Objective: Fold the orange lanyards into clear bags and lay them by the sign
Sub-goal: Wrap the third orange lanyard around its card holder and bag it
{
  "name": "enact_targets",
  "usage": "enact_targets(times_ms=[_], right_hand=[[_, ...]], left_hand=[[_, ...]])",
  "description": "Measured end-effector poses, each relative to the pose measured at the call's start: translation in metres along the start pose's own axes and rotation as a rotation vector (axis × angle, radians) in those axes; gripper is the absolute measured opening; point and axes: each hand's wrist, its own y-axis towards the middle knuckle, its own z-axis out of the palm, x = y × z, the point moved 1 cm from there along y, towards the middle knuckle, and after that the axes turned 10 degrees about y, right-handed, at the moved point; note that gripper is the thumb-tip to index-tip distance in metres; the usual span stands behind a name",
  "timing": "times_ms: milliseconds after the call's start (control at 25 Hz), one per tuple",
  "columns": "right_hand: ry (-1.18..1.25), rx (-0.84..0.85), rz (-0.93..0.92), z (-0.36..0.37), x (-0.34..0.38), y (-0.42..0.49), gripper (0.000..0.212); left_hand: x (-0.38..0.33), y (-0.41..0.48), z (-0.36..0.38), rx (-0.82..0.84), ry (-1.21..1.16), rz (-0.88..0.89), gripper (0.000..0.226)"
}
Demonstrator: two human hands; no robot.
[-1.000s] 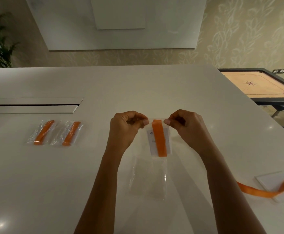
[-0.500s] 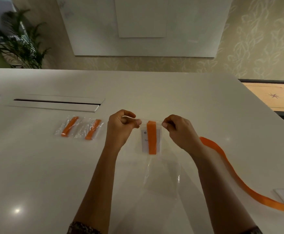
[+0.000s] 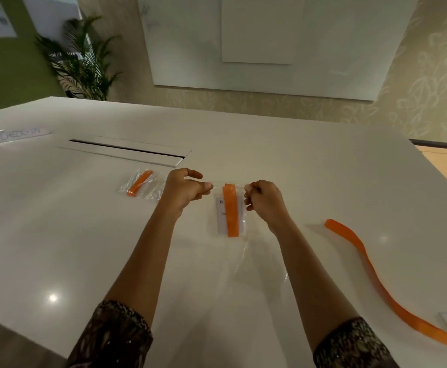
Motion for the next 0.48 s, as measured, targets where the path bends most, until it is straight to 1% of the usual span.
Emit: enact_targets(times_ms=[160, 320, 480], right_hand=[[0.067, 0.019, 0.025, 0.02, 0.004, 0.0, 0.022], [0.144, 0.021, 0.085, 0.061, 0.003, 0.002, 0.025], [0.174, 0.041, 0.154, 0.122, 0.006, 0.005, 0.027]], left_hand=[[0.014, 0.002, -0.015, -0.083, 0.017, -0.017, 0.032], [0.034, 0.019, -0.047, -0.07, -0.012, -0.032, 0.031], [0.062, 0.044, -0.1, -0.08, 0.054, -0.047, 0.035]])
